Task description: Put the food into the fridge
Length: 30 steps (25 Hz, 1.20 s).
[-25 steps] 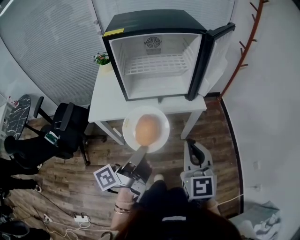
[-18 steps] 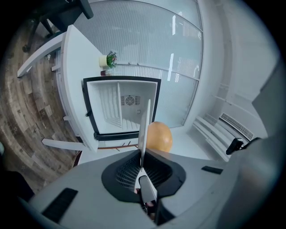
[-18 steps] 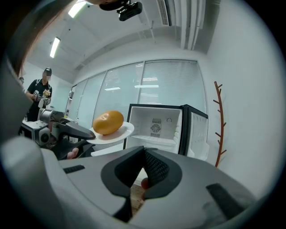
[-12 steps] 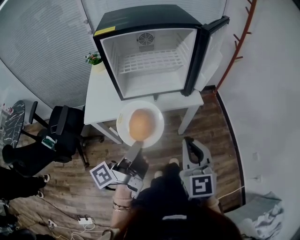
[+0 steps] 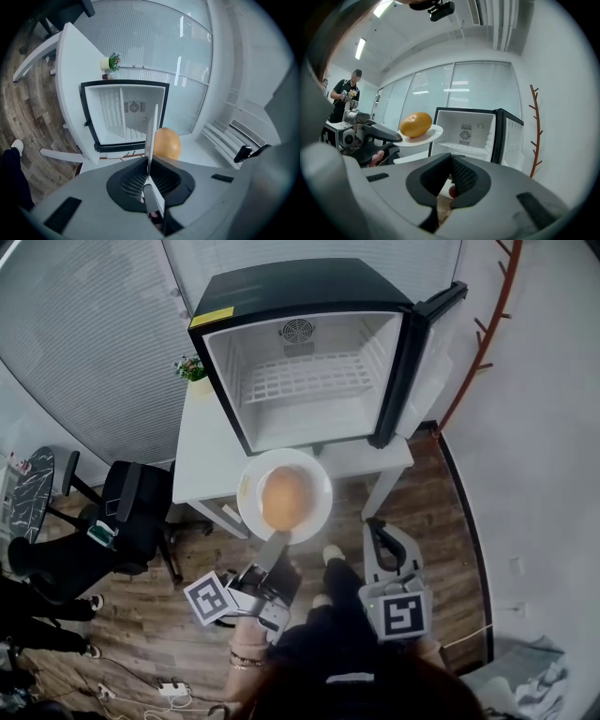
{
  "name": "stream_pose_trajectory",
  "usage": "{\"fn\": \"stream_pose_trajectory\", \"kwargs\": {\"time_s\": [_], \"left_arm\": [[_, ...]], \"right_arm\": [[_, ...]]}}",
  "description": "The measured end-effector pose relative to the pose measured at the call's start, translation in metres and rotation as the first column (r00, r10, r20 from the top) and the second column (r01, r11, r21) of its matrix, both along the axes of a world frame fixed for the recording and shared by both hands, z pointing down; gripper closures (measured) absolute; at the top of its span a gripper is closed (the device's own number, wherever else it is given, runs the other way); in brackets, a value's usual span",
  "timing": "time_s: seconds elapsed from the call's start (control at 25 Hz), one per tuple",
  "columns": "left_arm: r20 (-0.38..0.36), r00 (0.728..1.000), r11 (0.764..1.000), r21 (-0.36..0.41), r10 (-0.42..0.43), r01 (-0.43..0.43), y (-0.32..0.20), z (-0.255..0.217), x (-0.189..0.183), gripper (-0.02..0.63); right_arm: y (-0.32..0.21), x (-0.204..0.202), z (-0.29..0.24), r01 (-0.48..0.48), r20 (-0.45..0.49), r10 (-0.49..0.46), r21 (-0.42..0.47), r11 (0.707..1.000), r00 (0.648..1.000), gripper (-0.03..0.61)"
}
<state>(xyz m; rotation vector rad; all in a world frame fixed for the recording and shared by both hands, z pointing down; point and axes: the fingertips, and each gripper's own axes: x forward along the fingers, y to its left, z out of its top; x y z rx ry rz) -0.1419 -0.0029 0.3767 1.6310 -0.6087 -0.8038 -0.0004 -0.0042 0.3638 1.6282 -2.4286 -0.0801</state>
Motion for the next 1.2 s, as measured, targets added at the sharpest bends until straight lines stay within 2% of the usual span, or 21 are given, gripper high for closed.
{"fn": "stream_pose_trajectory", "kwargs": {"time_s": [0.92,1.2], "left_arm": [[0.024,0.999,0.999,-0.018,-0.039,0.039,-0.125,0.0,0.016,0.597],[0.017,0.997,0.995,-0.064,-0.069,0.07,-0.161,0.011,0.019,0.597]], "right_arm": [[-0.124,0.007,-0.001,0.065,-0.015,-0.065,0.009,0.998,0.998,0.577],[-0.159,0.009,0.006,0.082,-0.013,-0.082,-0.014,0.997,0.997,0.577]]}}
